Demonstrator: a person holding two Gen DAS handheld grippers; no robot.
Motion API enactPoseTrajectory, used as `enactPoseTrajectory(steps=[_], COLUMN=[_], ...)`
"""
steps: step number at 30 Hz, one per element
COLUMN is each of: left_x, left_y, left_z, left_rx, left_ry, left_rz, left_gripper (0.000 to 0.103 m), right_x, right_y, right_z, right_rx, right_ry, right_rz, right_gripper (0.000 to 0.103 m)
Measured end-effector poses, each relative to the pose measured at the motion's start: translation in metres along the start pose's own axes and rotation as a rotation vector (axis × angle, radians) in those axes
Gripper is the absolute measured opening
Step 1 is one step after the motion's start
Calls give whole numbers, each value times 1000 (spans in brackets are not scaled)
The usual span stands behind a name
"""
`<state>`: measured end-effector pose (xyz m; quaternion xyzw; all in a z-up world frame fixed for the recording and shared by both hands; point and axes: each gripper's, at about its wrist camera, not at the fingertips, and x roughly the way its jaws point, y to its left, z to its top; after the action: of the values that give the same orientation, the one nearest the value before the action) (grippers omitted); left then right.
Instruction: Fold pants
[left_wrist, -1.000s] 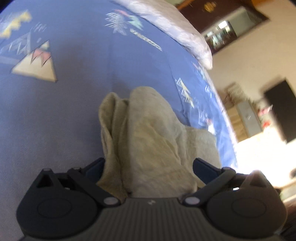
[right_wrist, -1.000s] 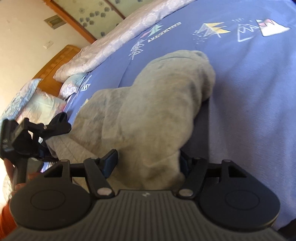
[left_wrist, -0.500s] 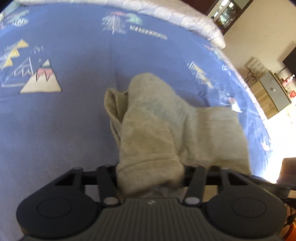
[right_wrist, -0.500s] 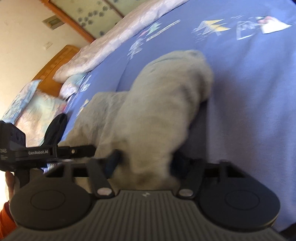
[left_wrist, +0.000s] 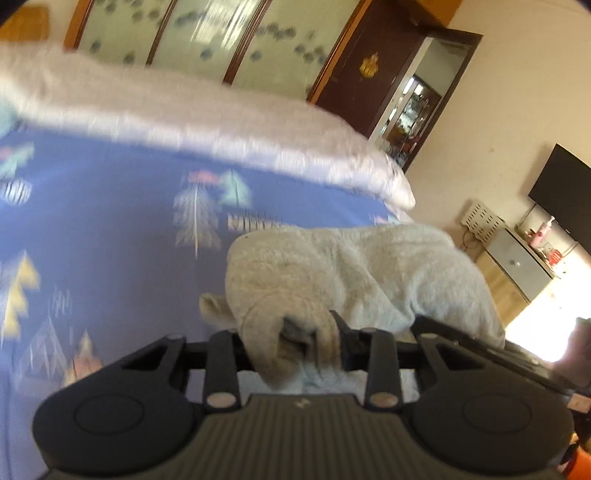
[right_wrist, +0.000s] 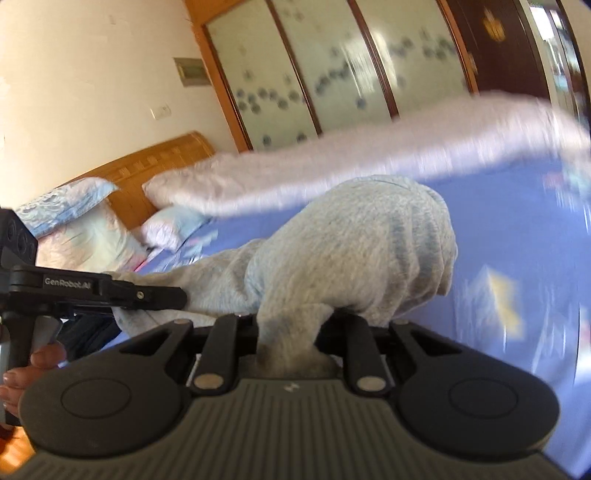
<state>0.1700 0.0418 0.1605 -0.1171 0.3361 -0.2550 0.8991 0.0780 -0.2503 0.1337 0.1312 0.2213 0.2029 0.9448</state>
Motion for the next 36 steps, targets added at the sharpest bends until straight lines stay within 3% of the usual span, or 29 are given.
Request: enactPoseTrajectory(steps=[5, 8, 11, 13, 16, 19, 21, 23, 27, 33, 36], left_x=[45, 89, 146, 180, 210, 225, 221, 209, 153, 58, 44], left_y=[6, 23, 53, 69, 75, 78, 82, 88, 105, 142, 149], left_z=[71, 91, 81, 63, 38, 27, 25, 25, 38, 79, 99], left_rx=[57, 35, -62, -125, -177, -273, -358, -425, -480, -499, -473], left_ry=[-93, -100, 1, 72, 107, 124, 122, 90, -12, -204, -236], left_rz=[51, 66, 69, 28, -12, -25, -72, -108, -118, -12, 43], left_gripper=[28, 28, 30, 34, 39, 42, 47, 61, 64, 70, 71], right_x=[68, 116, 160, 165, 153, 147, 141, 134, 137, 140, 137], right_y=[-14, -27, -63, -96, -127, -121, -103, -81, -29, 42, 40], right_z=[57, 65, 55, 48, 50, 64, 76, 91, 124, 159, 159], right_rx=[-79, -155, -134, -34, 81, 123, 133, 147, 169, 203, 270], right_ry=[-72, -104, -55, -29, 3, 58, 81, 83, 69, -30, -93], right_rz=[-1, -49, -99, -124, -65, -11, 22, 70, 153, 326, 373], right_gripper=[21, 21, 21, 20, 19, 19, 19, 19, 19, 19, 19])
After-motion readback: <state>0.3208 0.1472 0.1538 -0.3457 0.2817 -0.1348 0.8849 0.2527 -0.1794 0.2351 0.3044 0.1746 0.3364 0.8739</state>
